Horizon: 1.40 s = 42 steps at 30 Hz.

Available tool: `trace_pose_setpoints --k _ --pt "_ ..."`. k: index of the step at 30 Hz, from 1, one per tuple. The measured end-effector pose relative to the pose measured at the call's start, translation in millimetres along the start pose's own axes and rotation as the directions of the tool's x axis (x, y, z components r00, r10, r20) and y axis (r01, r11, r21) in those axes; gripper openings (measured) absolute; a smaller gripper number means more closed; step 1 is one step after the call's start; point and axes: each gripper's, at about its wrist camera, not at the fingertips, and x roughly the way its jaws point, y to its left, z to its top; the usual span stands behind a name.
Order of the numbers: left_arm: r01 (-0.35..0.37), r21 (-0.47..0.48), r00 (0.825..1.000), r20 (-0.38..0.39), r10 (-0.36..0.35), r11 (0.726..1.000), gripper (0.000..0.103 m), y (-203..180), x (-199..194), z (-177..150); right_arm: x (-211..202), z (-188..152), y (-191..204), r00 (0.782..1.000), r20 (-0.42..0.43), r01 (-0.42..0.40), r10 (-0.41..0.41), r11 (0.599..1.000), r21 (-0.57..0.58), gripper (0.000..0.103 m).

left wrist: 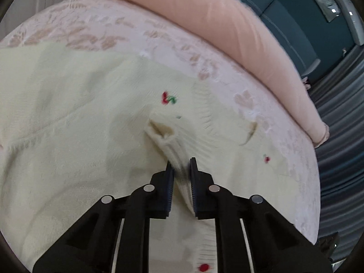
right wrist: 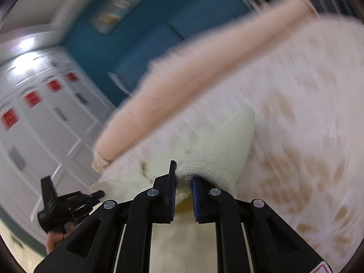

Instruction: Fold small clothes

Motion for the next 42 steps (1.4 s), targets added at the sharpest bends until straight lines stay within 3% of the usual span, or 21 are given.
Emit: trace_pose_setpoints --k 2,3,4,6,8,10,11,12,15,17,21,26,28,29,30,32,34,36,37,41,42 --pt "0.038 0.029 0.996 0.076 -0.041 0.999 0.011 -9 -28 1 30 -14 -18 0.982 -0.135 0.129 -0.132 0.991 -0.038 0.011" --pt "0.046 0.041 0.994 0.099 -0.05 0.998 0.011 -11 -37 1 49 -25 -40 0.949 -0.247 0.205 -0.195 0.979 0.017 0.01" --pt "0.037 0.066 0.99 0.134 -0.046 0.997 0.012 -14 -47 -1 50 -29 -50 0.947 -0.268 0.206 -0.179 0.976 0.075 0.01" --pt "-0.042 0.101 0.989 0.146 0.027 0.994 0.012 -14 -41 -6 27 -20 -38 0.977 -0.176 0.134 -0.119 0.988 0.08 0.01" --pt "-0.096 0.099 0.994 0.068 0.089 0.991 0.012 -4 -12 -11 10 -17 -23 0.989 -0.118 0.096 -0.093 0.995 0.016 0.011" --pt "-0.136 0.092 0.991 0.03 0.134 0.986 0.012 8 6 -19 36 -33 -41 0.938 -0.265 0.223 -0.222 0.974 -0.026 0.011" --pt "-0.135 0.105 0.99 0.05 0.13 0.985 0.012 8 4 -23 42 -39 -56 0.925 -0.318 0.228 -0.209 0.973 0.026 0.009" --pt "-0.143 0.117 0.989 0.061 0.137 0.983 0.013 7 2 -25 32 -33 -58 0.945 -0.284 0.19 -0.159 0.978 0.086 0.008" --pt "-0.161 0.116 0.986 0.054 0.155 0.98 0.015 7 6 -28 0 -21 -43 0.969 -0.192 0.17 -0.152 0.982 0.081 0.012" --pt "-0.16 0.118 0.986 0.052 0.155 0.98 0.015 11 6 -30 -8 -19 -33 0.971 -0.155 0.189 -0.181 0.981 0.037 0.012" --pt "-0.152 0.134 0.988 0.053 0.147 0.979 0.017 16 2 -34 -2 -29 -34 0.933 -0.155 0.33 -0.325 0.944 0.006 0.01" --pt "-0.153 0.129 0.988 0.052 0.148 0.98 0.018 20 -2 -41 2 -15 -31 0.95 -0.127 0.293 -0.285 0.955 0.041 0.01" --pt "-0.155 0.134 0.988 0.048 0.15 0.979 0.018 20 -5 -43 23 -16 -30 0.922 -0.192 0.336 -0.335 0.941 -0.027 0.007" --pt "-0.153 0.136 0.988 0.047 0.148 0.979 0.019 20 -6 -43 39 -23 -34 0.887 -0.236 0.391 -0.398 0.917 -0.079 0.0" --pt "-0.15 0.137 0.988 0.044 0.145 0.979 0.019 22 -8 -43 42 -27 -39 0.881 -0.247 0.394 -0.403 0.915 -0.088 0.0" --pt "-0.141 0.127 0.99 0.043 0.136 0.982 0.02 24 -11 -44 24 -25 -28 0.889 -0.216 0.398 -0.403 0.915 -0.07 0.002" --pt "-0.135 0.114 0.99 0.043 0.131 0.984 0.022 27 -18 -46 3 -29 -9 0.915 -0.19 0.348 -0.357 0.934 -0.08 0.013" --pt "-0.128 0.11 0.991 0.052 0.123 0.986 0.022 31 -32 -46 -19 -50 12 0.936 -0.181 0.281 -0.302 0.95 -0.134 0.013" --pt "-0.121 0.106 0.992 0.06 0.115 0.987 0.027 37 -45 -44 -23 -60 19 0.936 -0.193 0.267 -0.294 0.951 -0.155 0.013" --pt "-0.094 0.018 0.984 0.156 0.09 0.995 0.075 83 -101 -27 -32 -107 32 0.926 -0.269 0.22 -0.264 0.958 -0.183 0.013" --pt "-0.109 -0.01 0.978 0.178 0.109 0.994 0.078 98 -113 -21 -33 -114 33 0.923 -0.28 0.22 -0.265 0.958 -0.183 0.013"
